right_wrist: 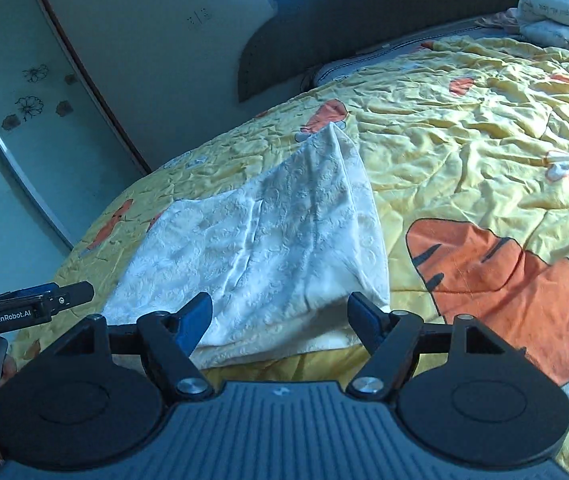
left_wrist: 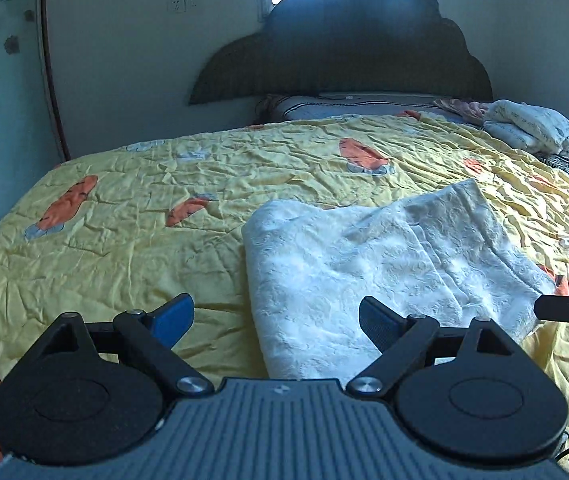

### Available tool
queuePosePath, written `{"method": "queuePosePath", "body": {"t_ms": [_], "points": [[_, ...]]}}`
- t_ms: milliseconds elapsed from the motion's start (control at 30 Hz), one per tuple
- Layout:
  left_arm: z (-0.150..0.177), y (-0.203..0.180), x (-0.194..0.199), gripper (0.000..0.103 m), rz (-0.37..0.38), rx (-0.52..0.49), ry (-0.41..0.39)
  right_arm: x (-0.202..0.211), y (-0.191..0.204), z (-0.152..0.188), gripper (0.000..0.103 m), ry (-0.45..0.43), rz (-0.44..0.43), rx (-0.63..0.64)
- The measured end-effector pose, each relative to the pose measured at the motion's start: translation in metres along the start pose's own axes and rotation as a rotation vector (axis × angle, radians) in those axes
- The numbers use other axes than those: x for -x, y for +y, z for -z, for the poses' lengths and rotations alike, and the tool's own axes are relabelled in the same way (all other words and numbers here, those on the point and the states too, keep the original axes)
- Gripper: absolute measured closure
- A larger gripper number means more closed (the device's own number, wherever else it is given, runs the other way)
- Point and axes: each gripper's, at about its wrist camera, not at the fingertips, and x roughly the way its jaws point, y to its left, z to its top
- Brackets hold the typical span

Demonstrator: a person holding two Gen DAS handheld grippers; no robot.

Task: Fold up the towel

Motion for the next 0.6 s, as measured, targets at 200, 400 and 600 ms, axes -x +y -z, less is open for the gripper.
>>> {"method": "queuePosePath", "body": {"t_ms": [200, 400, 600], "points": [[0.002, -0.02, -0.001, 0.011, 0.056, -0.078, -0.008, -0.008, -0.013, -0.008, 0.027, -0.061, -0.06, -0.097], [0.008, -0.037, 0.005, 0.011, 0.102, -0.138, -0.039, -0.027, -0.017, -0.018, 0.06, -0.087, -0.02, -0.139], [0.012, -0.04, -0.006, 0.012, 0.151, -0.105, 0.018, -0.022, -0.006, -0.024, 0.092, -0.108, 0.03, 0.009]]}}
